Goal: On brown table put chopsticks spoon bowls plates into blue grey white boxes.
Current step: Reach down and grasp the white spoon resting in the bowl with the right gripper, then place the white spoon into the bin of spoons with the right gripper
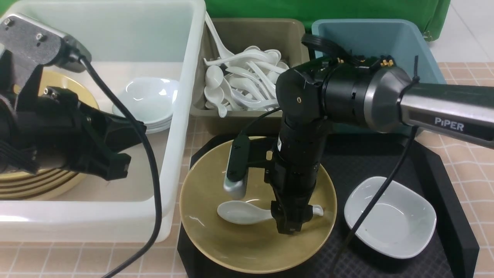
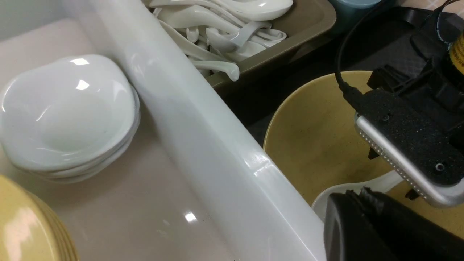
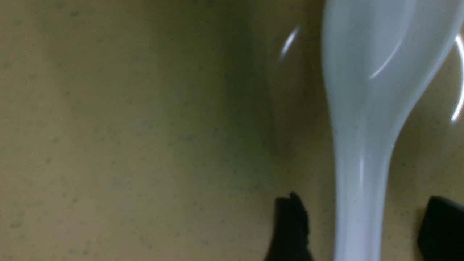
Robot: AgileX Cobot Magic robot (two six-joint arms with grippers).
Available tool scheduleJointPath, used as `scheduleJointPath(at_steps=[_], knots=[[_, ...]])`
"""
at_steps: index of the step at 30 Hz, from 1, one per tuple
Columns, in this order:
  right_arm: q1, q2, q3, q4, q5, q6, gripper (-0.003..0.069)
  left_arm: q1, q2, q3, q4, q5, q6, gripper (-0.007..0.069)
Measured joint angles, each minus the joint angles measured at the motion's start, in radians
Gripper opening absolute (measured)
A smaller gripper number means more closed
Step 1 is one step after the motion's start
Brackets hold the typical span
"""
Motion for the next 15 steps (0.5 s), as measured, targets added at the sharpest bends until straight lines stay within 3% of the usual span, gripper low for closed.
scheduleJointPath(at_steps=[6, 11, 15], knots=[[0.000, -0.004, -0.024, -0.007, 0.026, 0.005, 0.0151, 0.000, 0.041, 0.000, -0.003, -0.002, -0.016, 0.0004], [0.000, -0.039, -0.101, -0.045, 0.051, 0.031, 0.0161, 0.001, 0.127, -0.016, -0.003, -0.011, -0.066, 0.0004], [-0.022, -0.080, -0.233, -0.105, 0.061, 0.087, 0.0161, 0.002, 0.237, -0.147, -0.003, 0.026, -0.085, 0.0004]])
